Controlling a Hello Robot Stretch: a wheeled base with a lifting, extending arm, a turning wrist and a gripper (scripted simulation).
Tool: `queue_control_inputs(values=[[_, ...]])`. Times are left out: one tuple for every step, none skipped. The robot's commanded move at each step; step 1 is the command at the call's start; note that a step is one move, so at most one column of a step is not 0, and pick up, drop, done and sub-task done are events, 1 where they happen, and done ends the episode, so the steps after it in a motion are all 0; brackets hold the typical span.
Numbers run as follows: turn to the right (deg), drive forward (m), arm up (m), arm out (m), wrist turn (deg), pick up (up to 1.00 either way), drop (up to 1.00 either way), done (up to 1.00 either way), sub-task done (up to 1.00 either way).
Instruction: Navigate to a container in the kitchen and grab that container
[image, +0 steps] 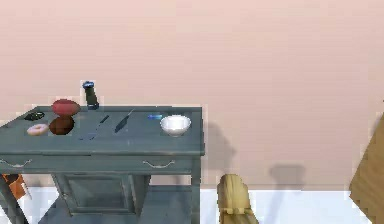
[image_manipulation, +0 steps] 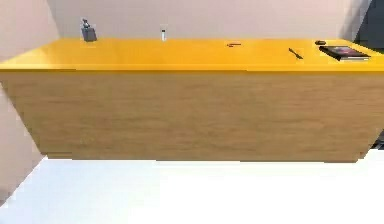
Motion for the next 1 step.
queue_control_inputs(values=[[24.0,0.00,0.00,0.00,0.0,0.00,0.00,0.00,0.00]])
